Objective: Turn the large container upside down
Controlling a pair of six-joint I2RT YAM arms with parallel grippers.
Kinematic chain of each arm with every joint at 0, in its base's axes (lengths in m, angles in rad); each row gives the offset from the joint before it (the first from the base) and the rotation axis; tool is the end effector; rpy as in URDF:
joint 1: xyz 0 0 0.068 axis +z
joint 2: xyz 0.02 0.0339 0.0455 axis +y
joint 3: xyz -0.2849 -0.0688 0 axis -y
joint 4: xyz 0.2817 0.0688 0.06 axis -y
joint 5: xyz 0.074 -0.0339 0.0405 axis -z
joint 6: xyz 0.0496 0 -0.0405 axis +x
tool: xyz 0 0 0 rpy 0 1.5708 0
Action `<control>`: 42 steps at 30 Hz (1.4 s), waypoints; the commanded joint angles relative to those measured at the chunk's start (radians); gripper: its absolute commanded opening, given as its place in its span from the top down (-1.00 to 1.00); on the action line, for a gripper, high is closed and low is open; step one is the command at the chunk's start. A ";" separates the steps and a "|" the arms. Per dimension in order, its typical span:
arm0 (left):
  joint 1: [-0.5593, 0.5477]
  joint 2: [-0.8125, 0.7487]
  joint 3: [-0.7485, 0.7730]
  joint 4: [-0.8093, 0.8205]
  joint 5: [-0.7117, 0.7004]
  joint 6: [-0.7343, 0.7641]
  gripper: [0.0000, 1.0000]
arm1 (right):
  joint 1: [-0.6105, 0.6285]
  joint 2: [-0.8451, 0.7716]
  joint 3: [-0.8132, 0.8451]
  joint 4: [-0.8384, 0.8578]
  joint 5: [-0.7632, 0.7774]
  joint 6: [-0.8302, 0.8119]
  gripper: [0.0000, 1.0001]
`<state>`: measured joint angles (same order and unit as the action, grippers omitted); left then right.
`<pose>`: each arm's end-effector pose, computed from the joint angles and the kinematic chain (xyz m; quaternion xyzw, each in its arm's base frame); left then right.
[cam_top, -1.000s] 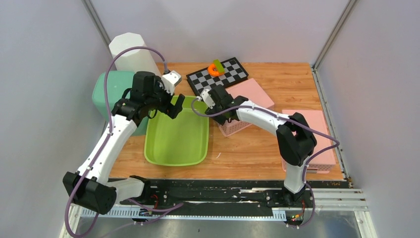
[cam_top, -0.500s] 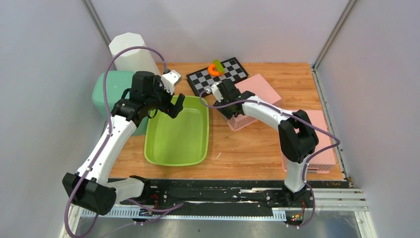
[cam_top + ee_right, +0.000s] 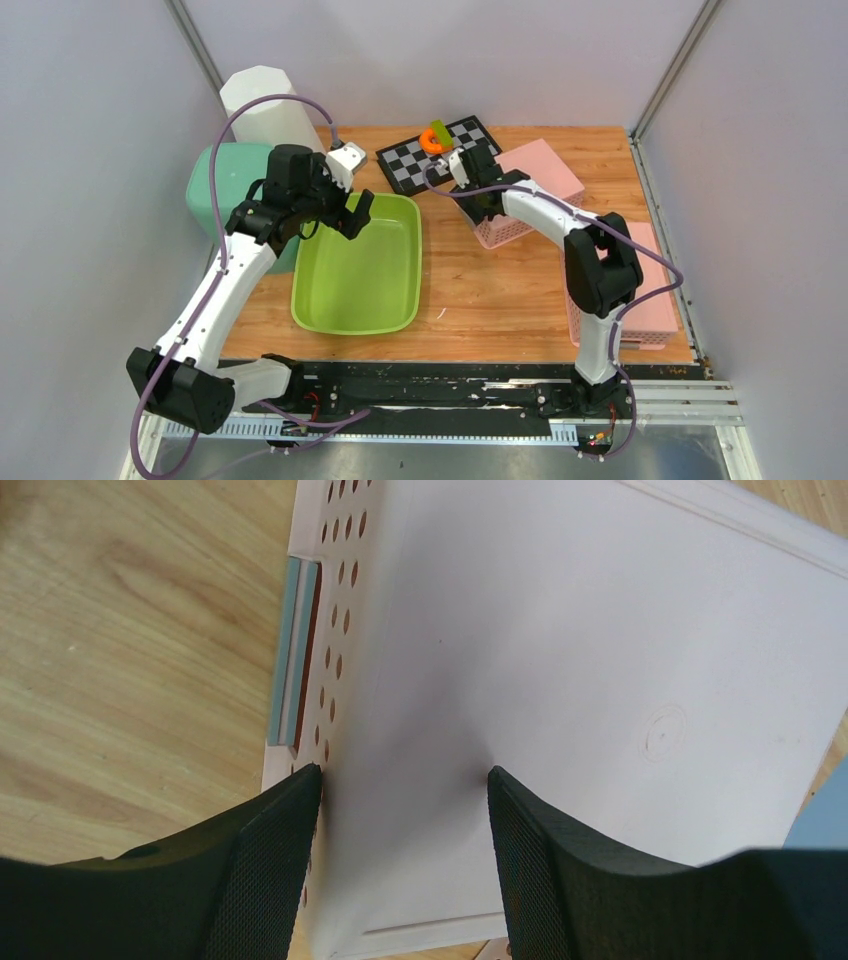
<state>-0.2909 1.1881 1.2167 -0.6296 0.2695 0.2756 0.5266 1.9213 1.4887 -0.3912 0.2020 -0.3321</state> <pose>0.2778 -0.0970 0.3769 0.3051 0.8243 -0.1224 0.4610 0.4217 0.2337 0.2275 -0.3522 0.8576 -0.0582 0.3704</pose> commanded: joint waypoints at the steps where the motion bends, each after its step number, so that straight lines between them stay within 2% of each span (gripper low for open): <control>1: 0.006 -0.009 -0.008 0.019 0.022 -0.013 -1.00 | -0.052 0.052 0.023 -0.049 0.025 0.036 -0.28; 15: 0.006 -0.005 -0.001 0.016 0.030 -0.016 -1.00 | -0.177 0.137 0.130 -0.060 0.020 0.085 -0.27; 42: 0.006 0.016 0.023 -0.002 0.040 -0.018 -1.00 | -0.331 0.313 0.341 -0.115 0.087 0.200 -0.26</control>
<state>-0.2909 1.1969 1.2171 -0.6304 0.2893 0.2684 0.2356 2.1498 1.8042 -0.4301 0.2680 -0.1982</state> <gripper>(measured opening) 0.997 0.635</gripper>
